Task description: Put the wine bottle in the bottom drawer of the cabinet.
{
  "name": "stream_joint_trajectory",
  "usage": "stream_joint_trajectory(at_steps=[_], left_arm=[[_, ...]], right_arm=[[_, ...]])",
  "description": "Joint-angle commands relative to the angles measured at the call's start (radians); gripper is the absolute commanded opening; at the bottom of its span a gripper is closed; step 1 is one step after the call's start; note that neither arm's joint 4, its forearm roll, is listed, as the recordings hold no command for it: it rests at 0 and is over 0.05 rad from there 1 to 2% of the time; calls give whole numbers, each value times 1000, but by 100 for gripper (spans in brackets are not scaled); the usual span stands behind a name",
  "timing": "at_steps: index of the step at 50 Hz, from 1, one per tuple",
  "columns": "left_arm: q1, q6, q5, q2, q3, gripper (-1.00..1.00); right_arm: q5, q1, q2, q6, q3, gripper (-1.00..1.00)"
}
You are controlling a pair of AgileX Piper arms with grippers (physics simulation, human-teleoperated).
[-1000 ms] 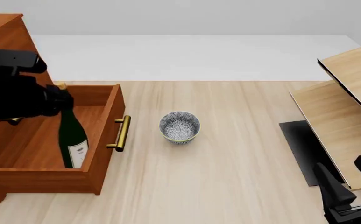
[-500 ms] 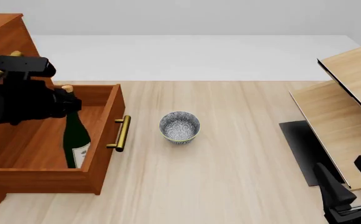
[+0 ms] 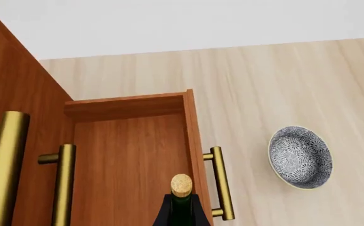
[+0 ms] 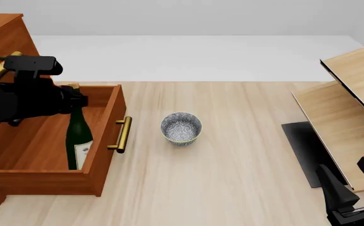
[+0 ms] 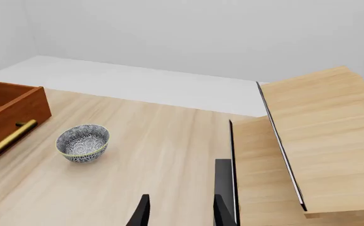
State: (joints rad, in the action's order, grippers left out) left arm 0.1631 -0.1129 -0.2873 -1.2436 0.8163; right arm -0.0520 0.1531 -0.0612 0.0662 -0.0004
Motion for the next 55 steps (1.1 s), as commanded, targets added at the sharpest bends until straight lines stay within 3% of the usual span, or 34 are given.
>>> stream_joint_trajectory(at_steps=[1,29,55], left_arm=[[3,10,13,-100,-65,-100],[-13,-28,133,-240,-98,-100],[-21,-3,184,-306,-113,-100]], right_arm=[[0,-3,0,-1,0,100],[-3,-7,4,-5,0,100],[-2,-8,3,-3,0,100]])
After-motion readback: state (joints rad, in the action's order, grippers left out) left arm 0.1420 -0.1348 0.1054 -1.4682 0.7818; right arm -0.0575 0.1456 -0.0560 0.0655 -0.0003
